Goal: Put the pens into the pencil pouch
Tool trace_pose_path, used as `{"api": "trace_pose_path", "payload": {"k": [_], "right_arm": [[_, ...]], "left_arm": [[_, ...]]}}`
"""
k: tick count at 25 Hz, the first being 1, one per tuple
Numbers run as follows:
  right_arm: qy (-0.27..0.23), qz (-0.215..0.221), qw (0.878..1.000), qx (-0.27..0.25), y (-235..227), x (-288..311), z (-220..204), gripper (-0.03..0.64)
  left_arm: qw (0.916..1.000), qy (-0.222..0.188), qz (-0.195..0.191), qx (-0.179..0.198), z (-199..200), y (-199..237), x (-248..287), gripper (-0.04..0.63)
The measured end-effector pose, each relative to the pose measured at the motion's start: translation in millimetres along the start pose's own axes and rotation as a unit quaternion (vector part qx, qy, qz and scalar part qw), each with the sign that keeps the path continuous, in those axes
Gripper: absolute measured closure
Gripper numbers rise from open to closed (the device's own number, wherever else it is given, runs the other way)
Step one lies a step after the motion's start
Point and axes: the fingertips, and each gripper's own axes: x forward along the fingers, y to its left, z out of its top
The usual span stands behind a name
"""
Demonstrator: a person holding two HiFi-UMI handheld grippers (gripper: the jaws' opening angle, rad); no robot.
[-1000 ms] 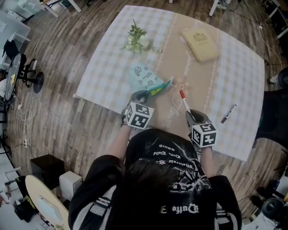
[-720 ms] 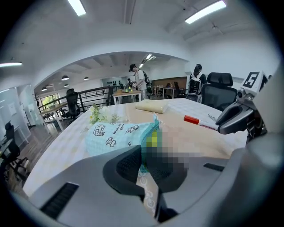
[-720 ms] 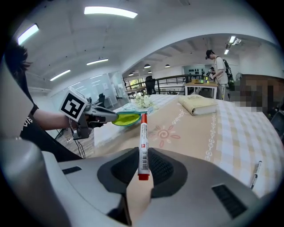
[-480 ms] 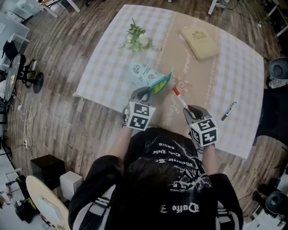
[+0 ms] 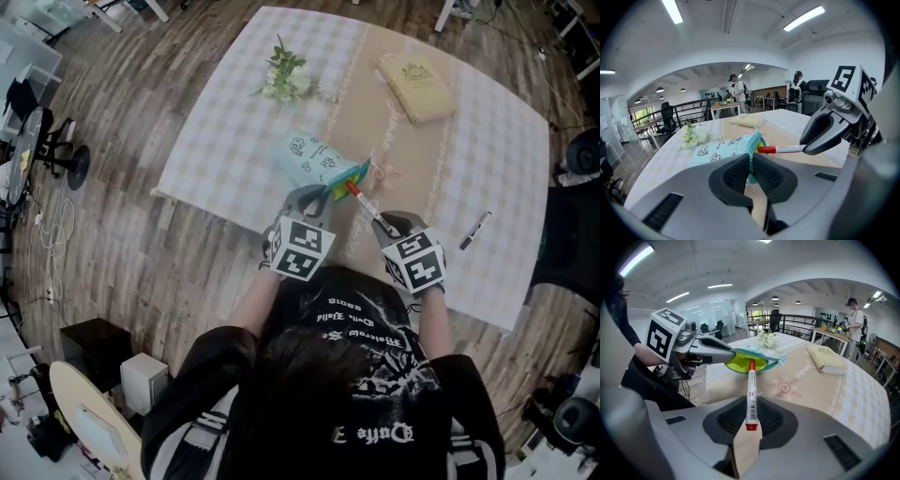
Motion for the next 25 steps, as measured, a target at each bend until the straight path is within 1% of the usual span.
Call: {"api": "trace_pose_path", "payload": {"k": [6,11,14,16,20,25], "right_arm": [[0.013,0.003,1.0,-0.021,9.2,12.6,8.3,0.538],[0.014,-0.002,1.0,-0.027,10.4,20.3,16.6,0.538],[0.014,0.0,1.0,-0.027,10.5,27.5,21.3,0.538],[0.016,0.005,0.999,-0.028,12.1,34.5,22.3,0.538],[0.014,0.003,1.0,-0.022,11.3,48.1,27.6,0.538],[0.014,0.015,1.0,-0.015,13.6,62.0,33.0,0.538]], "left_arm": [[0.9991,-0.001,-0.04,0.017,-2.7,-19.1,-6.7,0.555],[0.9981,0.007,-0.054,0.028,-9.6,-26.4,-7.5,0.555],[0.9976,0.012,-0.063,0.026,-15.7,-29.4,-6.8,0.555],[0.9973,0.01,-0.071,0.016,-18.6,-31.5,-5.9,0.555],[0.9959,0.005,-0.086,-0.027,-21.6,-31.5,-2.7,0.555],[0.9946,0.003,-0.094,-0.043,-19.6,-31.8,-1.4,0.555]]}}
